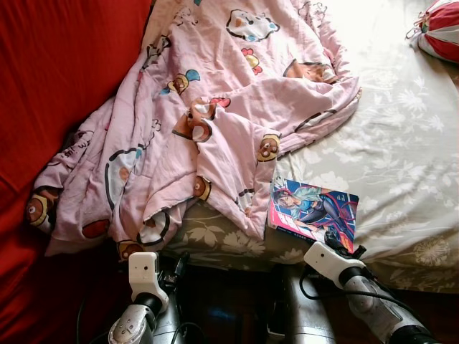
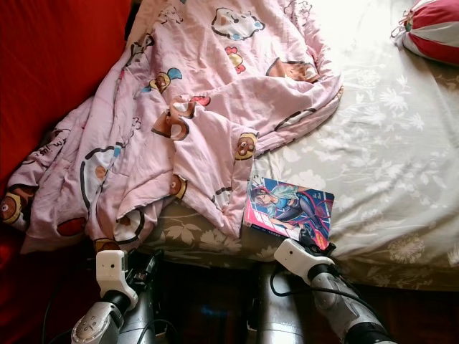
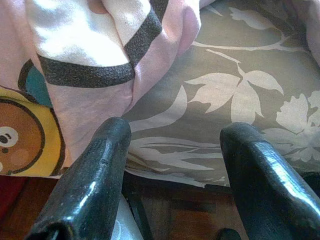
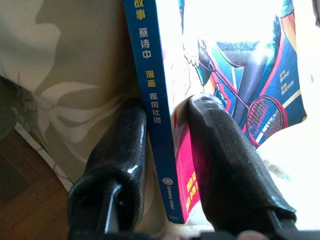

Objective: Clean up the room

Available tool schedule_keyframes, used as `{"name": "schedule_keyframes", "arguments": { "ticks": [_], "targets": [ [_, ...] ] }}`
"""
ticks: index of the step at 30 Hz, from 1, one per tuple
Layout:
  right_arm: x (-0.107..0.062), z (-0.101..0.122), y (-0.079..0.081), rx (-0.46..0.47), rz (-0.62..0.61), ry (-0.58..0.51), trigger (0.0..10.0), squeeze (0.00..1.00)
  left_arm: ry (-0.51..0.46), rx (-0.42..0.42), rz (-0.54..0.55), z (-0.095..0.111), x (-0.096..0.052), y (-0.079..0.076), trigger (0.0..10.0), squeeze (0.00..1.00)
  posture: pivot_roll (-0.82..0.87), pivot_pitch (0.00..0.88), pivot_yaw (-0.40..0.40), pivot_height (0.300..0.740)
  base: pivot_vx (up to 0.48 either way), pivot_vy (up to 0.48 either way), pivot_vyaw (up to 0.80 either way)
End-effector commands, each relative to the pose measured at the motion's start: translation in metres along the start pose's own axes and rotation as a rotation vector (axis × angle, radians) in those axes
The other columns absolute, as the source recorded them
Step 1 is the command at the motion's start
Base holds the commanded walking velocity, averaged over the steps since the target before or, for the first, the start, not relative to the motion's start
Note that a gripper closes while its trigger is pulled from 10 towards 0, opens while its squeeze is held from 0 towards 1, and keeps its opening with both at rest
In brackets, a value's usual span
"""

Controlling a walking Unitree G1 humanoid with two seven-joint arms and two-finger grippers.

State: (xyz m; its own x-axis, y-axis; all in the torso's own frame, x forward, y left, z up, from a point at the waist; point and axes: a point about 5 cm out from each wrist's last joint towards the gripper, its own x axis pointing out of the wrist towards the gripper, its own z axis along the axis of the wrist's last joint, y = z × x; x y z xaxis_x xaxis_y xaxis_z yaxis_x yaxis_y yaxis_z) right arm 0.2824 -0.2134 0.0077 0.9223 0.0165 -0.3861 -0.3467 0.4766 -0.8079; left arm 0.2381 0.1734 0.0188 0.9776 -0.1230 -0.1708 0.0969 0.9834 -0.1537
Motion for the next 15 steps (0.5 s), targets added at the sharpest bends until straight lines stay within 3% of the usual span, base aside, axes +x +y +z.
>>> {"name": "schedule_keyframes", "arguments": {
  "ticks": [1,3,4,5,15],
  "targets": [
    [-0.008,-0.0146,0.0149,-0.009,0.06,0.058,10.0,0.0,0.041,-0.012,0.021,-0.0109,-0.0078,0.0036,10.0,0.0,0.04,0.29,-0.056,0.583,0.0,0.0,0.0],
    [-0.0076,-0.0144,0.0137,-0.01,0.056,0.056,10.0,0.0,0.042,-0.011,0.022,-0.0108,-0.0078,0.0038,10.0,0.0,0.04,0.29,-0.056,0.583,0.0,0.0,0.0],
    [-0.0073,-0.0138,0.0126,-0.011,0.05,0.049,6.3,0.0,0.041,-0.011,0.022,-0.0108,-0.0079,0.0036,10.0,0.0,0.04,0.29,-0.056,0.583,0.0,0.0,0.0],
    [-0.007,-0.0134,0.0117,-0.01,0.047,0.045,0.0,0.0,0.041,-0.011,0.022,-0.0107,-0.0079,0.0036,10.0,0.0,0.04,0.29,-0.056,0.583,0.0,0.0,0.0],
    [-0.0057,-0.0082,0.0076,0.015,0.033,0.017,0.0,0.0,0.042,-0.01,0.022,-0.011,-0.008,0.0032,10.0,0.0,0.04,0.288,-0.06,0.583,0.0,0.0,0.0]
  ]
}}
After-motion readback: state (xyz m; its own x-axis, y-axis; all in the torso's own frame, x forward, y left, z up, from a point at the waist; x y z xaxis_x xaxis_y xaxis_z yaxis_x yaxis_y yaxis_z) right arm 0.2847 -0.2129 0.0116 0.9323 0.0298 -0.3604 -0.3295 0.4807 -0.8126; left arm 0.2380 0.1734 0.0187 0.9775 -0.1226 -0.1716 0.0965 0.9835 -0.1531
